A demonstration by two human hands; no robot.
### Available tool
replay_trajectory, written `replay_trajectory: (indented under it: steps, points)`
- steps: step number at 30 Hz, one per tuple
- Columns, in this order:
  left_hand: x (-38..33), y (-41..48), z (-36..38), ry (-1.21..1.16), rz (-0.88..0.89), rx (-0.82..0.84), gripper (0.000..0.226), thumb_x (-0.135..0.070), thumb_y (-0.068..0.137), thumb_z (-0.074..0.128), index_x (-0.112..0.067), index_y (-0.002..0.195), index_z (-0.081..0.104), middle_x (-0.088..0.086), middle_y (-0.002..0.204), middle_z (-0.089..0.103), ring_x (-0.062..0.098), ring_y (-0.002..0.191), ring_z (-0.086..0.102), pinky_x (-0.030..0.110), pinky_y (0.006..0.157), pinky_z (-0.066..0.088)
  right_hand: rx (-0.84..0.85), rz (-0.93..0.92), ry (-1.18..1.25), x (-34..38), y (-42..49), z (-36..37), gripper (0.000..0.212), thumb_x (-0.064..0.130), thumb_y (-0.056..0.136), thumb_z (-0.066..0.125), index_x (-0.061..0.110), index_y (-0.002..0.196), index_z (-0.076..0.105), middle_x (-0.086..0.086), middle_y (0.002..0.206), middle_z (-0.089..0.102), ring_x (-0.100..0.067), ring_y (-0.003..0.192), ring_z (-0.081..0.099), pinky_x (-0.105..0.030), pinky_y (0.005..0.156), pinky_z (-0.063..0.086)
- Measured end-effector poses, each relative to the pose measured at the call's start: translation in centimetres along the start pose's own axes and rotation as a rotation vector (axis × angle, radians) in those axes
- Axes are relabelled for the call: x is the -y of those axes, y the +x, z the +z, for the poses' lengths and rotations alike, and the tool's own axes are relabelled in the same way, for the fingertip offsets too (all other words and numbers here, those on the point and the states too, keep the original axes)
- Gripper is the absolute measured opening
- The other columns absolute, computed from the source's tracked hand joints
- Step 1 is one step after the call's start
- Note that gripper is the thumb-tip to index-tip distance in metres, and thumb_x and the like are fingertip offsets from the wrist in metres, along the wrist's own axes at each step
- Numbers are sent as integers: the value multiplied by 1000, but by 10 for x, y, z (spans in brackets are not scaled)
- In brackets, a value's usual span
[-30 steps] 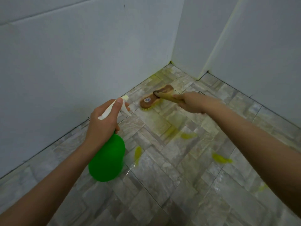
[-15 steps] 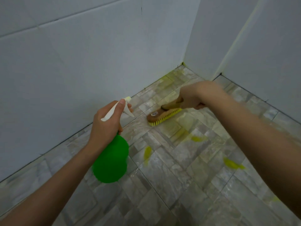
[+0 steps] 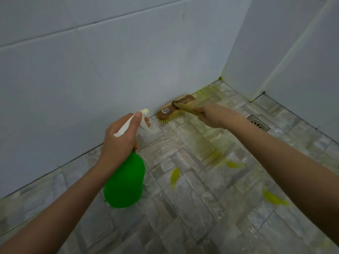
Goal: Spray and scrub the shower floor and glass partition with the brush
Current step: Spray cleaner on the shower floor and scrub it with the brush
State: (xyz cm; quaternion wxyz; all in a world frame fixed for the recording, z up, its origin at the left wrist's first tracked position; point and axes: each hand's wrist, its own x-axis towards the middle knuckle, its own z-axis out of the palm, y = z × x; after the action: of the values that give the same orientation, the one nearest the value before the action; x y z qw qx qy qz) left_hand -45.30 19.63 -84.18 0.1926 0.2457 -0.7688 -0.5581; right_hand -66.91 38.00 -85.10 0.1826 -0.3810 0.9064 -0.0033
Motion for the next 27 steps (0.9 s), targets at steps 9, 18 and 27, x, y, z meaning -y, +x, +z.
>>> replay_trajectory:
  steps: [9,18,27]
  points:
    - [0,6,8,-30,-29,3,33,-42,103,49,-33,86,76,1,90,77,10,41,49,24,44,48,-269,234,136,-125,16,39,47,21,100,42,24,146,37,-17,85,63,-27,67,53,-32,62,37]
    - [-1,20,30,-15,-31,49,33,-43,102,47,-33,87,75,-2,90,77,9,43,49,28,46,48,-201,-51,20,-158,26,59,51,27,99,45,34,147,32,-7,65,59,-22,51,51,-33,53,44]
    - [1,30,44,-28,-13,102,39,-63,92,45,-40,89,76,23,91,72,18,45,52,37,50,51,-179,-84,116,-172,35,52,51,23,99,46,32,147,32,-6,72,60,-24,56,52,-33,58,45]
